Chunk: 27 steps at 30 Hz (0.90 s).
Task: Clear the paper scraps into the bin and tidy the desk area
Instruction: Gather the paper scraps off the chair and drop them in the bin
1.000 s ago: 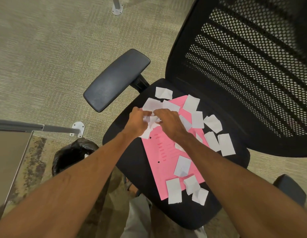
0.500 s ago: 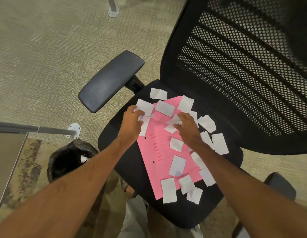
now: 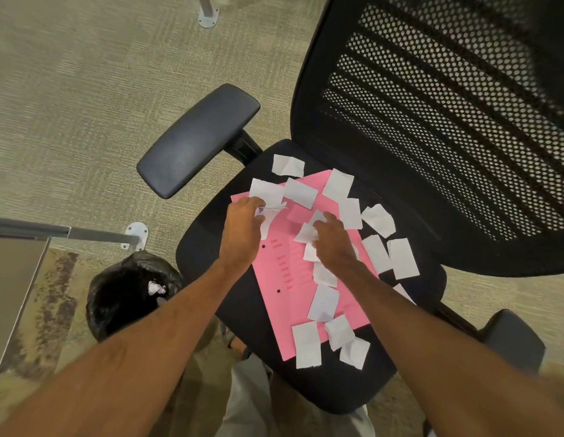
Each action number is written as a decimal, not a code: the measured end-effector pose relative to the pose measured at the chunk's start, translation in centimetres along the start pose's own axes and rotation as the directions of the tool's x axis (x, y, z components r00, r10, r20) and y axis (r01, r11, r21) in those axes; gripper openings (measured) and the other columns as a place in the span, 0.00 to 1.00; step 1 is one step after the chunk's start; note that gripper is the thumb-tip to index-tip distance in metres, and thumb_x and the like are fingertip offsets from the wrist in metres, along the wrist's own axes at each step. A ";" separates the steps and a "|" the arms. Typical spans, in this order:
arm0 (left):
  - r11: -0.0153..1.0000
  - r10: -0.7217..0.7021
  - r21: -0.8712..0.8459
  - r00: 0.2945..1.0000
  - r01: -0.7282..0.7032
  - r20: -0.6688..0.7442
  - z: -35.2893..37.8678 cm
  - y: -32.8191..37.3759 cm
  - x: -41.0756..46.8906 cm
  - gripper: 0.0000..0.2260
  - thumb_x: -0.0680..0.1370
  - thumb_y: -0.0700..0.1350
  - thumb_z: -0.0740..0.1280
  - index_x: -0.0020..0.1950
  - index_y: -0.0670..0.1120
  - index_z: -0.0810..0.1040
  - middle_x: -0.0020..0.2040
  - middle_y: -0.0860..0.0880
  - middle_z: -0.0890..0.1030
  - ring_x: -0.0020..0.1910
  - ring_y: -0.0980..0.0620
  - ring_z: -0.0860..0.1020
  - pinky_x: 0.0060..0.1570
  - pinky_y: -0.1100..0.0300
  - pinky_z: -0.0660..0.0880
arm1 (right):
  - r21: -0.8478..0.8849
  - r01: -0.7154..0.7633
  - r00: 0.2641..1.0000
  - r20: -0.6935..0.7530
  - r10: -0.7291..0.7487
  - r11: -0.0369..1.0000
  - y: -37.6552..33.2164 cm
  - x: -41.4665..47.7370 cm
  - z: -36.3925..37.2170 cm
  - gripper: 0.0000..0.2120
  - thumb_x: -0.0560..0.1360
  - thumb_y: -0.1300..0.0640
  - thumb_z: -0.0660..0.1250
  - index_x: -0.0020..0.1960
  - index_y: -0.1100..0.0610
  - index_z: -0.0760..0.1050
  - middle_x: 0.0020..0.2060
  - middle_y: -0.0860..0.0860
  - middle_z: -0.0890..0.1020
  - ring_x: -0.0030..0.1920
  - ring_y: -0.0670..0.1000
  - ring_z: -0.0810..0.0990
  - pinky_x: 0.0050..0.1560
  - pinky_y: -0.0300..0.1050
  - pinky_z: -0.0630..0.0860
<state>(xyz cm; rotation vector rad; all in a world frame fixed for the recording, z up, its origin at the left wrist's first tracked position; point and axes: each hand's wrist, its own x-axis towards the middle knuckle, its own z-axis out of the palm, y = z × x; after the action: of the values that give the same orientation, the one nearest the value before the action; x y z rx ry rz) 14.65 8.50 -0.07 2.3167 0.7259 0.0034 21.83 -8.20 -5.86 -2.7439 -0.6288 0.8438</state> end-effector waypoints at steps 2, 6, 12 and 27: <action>1.000 -0.017 -0.002 1.000 0.017 0.000 0.1 -0.3 -0.2 0.11 0.76 0.33 0.66 0.58 0.38 0.77 0.59 0.40 0.78 0.58 0.43 0.73 0.50 0.61 0.68 | -0.032 0.031 0.999 -0.018 -0.032 0.999 -0.3 -0.1 0.4 0.18 0.76 0.67 0.64 0.64 0.60 0.71 0.69 0.58 0.68 0.66 0.59 0.67 0.64 0.52 0.69; 0.999 -0.037 -0.008 0.999 0.037 -0.012 0.1 -0.9 -0.6 0.11 0.77 0.33 0.65 0.59 0.39 0.76 0.62 0.42 0.75 0.59 0.45 0.72 0.52 0.65 0.66 | -0.105 0.037 0.996 -0.077 -0.046 0.994 -0.5 0.1 0.3 0.16 0.74 0.63 0.68 0.62 0.58 0.72 0.62 0.56 0.74 0.62 0.58 0.70 0.60 0.52 0.69; 0.995 -0.080 -0.060 0.996 0.078 -0.033 -0.4 -1.8 -1.8 0.12 0.78 0.34 0.64 0.61 0.39 0.75 0.62 0.41 0.76 0.60 0.45 0.73 0.50 0.63 0.69 | -0.218 0.040 0.997 -0.051 -0.052 0.975 -1.1 0.4 0.3 0.18 0.75 0.60 0.67 0.64 0.55 0.69 0.60 0.57 0.72 0.59 0.57 0.72 0.56 0.51 0.71; 0.968 -0.219 -0.157 0.964 0.195 -0.150 -4.4 -6.3 -6.3 0.12 0.76 0.34 0.66 0.59 0.38 0.77 0.58 0.39 0.79 0.57 0.42 0.76 0.57 0.53 0.72 | -0.125 0.371 0.914 -0.130 -0.386 0.920 -8.8 -0.8 -1.2 0.15 0.73 0.66 0.66 0.57 0.54 0.77 0.51 0.54 0.79 0.54 0.56 0.76 0.52 0.55 0.74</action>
<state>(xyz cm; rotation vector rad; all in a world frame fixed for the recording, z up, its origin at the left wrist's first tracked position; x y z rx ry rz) 5.32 11.83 0.52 2.1132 1.0177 0.1500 19.00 -0.84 -1.78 -2.6016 -1.1480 0.5201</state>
